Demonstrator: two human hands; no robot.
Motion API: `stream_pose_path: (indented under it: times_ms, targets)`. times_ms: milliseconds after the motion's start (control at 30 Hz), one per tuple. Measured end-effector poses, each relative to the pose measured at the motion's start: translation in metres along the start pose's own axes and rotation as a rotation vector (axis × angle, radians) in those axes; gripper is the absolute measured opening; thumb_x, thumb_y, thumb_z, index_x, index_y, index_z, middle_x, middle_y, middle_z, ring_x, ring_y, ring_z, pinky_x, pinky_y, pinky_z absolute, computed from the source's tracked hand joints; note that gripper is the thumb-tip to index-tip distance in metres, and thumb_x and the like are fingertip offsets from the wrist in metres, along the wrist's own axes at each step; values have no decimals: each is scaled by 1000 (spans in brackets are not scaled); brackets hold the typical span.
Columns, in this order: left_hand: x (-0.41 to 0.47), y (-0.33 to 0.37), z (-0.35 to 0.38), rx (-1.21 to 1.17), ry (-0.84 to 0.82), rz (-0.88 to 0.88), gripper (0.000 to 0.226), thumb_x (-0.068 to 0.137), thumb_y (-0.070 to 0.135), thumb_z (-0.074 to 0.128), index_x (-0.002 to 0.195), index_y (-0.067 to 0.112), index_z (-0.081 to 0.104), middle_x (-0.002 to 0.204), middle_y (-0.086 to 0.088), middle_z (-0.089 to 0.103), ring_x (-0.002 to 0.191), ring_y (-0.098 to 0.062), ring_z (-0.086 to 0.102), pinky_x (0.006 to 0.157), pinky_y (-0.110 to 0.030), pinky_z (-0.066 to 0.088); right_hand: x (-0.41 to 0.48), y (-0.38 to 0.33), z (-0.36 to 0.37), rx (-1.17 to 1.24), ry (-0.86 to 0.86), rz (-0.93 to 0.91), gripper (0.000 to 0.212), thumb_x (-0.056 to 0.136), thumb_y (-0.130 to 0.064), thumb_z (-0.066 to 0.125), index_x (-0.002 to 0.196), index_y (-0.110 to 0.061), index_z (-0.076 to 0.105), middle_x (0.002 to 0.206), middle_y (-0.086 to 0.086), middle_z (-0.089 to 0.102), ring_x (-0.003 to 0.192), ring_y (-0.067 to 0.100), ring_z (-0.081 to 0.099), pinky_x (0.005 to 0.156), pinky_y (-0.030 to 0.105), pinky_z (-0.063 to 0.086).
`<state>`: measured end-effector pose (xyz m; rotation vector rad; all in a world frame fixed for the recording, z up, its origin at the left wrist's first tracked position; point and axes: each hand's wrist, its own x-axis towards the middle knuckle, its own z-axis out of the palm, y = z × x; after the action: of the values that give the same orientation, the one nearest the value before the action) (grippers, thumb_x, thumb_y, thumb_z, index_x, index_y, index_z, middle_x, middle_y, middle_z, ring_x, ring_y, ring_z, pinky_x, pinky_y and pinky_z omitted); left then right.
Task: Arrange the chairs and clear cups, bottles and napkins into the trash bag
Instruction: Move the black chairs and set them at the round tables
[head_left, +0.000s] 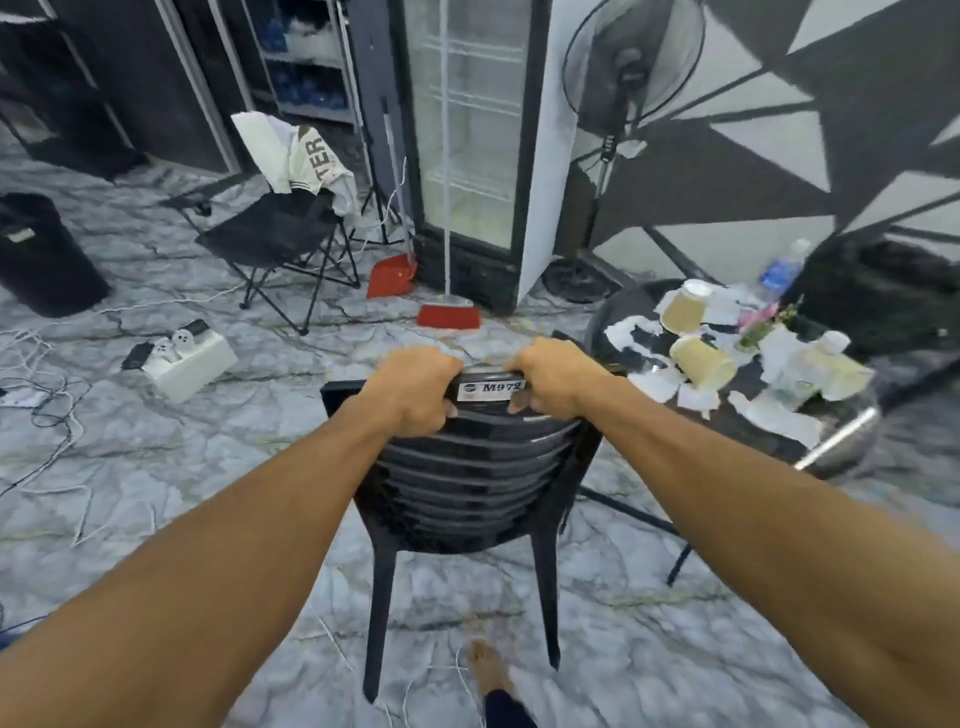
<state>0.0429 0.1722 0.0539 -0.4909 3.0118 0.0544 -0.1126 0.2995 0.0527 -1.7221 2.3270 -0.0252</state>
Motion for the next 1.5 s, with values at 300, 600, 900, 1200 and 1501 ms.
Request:
stream_pose_path:
  times_ms: [300,600,900,1200,1501]
  targets:
    - [-13,144,8,-40,8,288,25,84,33,73,99,18,60,94,-6,62,95,-29,60,68,-34,34,-176,50,22,45,66,271,34,75,-38,78,103,-20,72,90,6,69,88,28,62,74,38,50]
    - [-19,263,44,-27,48,447,27,91,32,67,111,17,57,94,-5,61,94,-27,59,69,-36,37,-298,98,58,-9,85,379,27,82,-39,73,100,-19,68,82,2,60,91,29,59,69,36,43]
    - [-43,322,113,83,110,518,17,100,31,52,98,17,43,89,-4,62,76,-29,60,59,-37,31,-364,119,133,-32,119,345,18,94,-34,59,90,-19,50,85,9,64,85,32,59,62,35,34]
    - [-70,319,169,106,97,563,30,71,19,85,81,13,57,57,-1,57,46,-25,56,43,-27,24,-377,105,207,15,142,307,20,96,-29,52,102,-11,55,92,10,66,82,35,61,62,35,31]
    - [-92,339,165,112,11,379,17,100,28,54,109,15,49,95,-5,62,84,-30,61,62,-37,33,-388,91,212,34,148,322,15,97,-30,55,94,-15,52,89,7,63,80,32,60,61,36,39]
